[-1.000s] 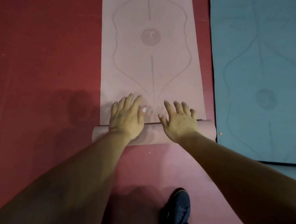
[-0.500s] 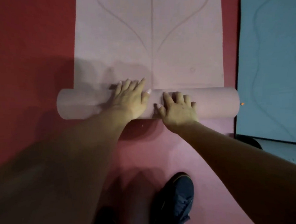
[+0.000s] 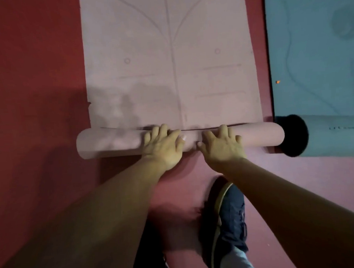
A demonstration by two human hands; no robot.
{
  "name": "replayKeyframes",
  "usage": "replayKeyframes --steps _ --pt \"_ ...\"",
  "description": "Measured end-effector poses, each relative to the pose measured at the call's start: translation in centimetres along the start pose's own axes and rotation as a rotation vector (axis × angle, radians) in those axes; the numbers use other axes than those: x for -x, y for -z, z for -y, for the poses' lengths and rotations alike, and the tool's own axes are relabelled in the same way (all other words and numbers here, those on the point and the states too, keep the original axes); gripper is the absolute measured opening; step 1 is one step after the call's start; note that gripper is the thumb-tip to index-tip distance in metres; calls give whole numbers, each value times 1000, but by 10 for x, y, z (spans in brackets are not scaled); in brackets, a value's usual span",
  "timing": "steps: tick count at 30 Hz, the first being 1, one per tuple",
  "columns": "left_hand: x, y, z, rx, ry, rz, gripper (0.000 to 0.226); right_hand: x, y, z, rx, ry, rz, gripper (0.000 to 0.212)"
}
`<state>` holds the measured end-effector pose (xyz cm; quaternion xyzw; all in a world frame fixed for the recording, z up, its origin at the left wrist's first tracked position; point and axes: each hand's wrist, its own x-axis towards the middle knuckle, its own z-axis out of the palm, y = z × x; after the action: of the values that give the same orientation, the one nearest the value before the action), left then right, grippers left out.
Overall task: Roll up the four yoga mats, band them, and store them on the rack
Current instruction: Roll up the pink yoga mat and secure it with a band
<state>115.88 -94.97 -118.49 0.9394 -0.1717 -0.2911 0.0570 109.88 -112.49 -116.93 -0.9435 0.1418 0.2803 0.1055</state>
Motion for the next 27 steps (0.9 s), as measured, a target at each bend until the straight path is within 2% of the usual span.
replayKeyframes --steps 3,7,13,18,23,27 --pt "27 -18 -9 28 -36 -22 38 25 -20 -7 -57 30 27 48" --pt "55 -48 -17 50 12 -53 53 43 -46 -14 31 109 20 52" --pt "73 -91 -29 -105 59 -259 60 45 -83 -29 25 232 -98 57" --pt "55 -129 -20 -198 -1 -388 54 28 -125 -50 -121 387 -302 49" --pt "33 -166 4 -285 -99 -574 45 -2 -161 -60 -87 489 -584 45" --pt "32 -173 5 -278 -107 -592 49 1 -170 -62 -73 517 -632 45"
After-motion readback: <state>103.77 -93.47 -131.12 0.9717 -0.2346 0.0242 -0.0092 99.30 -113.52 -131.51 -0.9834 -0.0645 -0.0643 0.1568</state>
